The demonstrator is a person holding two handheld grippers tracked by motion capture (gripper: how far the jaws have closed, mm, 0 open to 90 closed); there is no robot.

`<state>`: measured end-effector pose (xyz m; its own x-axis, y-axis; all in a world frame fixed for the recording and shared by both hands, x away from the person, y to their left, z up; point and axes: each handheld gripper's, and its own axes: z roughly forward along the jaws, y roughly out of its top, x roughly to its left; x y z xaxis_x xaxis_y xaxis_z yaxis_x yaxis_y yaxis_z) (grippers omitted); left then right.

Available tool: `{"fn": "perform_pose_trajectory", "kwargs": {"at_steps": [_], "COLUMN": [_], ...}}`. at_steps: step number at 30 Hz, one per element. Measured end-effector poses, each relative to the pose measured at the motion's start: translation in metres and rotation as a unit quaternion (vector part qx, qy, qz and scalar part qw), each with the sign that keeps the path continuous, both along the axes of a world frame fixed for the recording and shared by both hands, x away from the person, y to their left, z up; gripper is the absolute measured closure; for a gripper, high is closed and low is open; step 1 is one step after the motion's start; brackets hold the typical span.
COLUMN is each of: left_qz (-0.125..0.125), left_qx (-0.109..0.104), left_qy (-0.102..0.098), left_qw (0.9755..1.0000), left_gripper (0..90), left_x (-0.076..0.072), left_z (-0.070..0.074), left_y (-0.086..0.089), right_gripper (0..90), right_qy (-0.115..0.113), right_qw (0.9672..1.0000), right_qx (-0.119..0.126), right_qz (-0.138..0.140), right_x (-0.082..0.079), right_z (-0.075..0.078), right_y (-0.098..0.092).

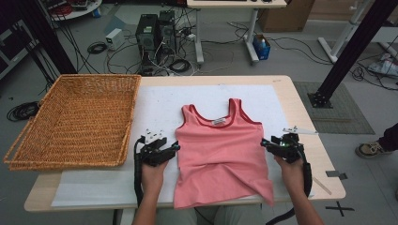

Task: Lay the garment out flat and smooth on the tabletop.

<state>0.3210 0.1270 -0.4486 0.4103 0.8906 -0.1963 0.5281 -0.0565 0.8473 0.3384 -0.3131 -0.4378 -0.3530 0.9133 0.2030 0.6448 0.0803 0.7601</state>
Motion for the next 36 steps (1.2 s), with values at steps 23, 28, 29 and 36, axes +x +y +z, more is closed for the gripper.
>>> {"fn": "perform_pose_trajectory", "kwargs": {"at_steps": [23, 28, 29, 36], "left_qz": [-0.024, -0.005, -0.002, -0.030], "left_qx": [0.115, 0.113, 0.108, 0.094], "left_qy": [0.008, 0.007, 0.013, 0.004], "left_qw": [0.9930, 0.9936, 0.9941, 0.9951], "left_gripper": [87.6, 84.2, 76.0, 54.1], "left_x": [0.048, 0.052, 0.052, 0.014], "left_z": [0.010, 0.006, 0.006, 0.002], "left_y": [-0.019, -0.020, -0.019, -0.019], "right_gripper": [88.4, 83.8, 79.7, 55.9], "right_qy": [-0.033, -0.020, -0.020, -0.029], "right_qw": [0.9948, 0.9952, 0.9955, 0.9988], "right_qx": [-0.095, -0.091, -0.087, -0.040], "right_qz": [-0.012, -0.031, -0.029, -0.006], "right_x": [0.033, 0.038, 0.037, 0.002], "right_z": [-0.004, -0.009, -0.008, -0.002], "right_y": [0.019, 0.020, 0.019, 0.006]}}
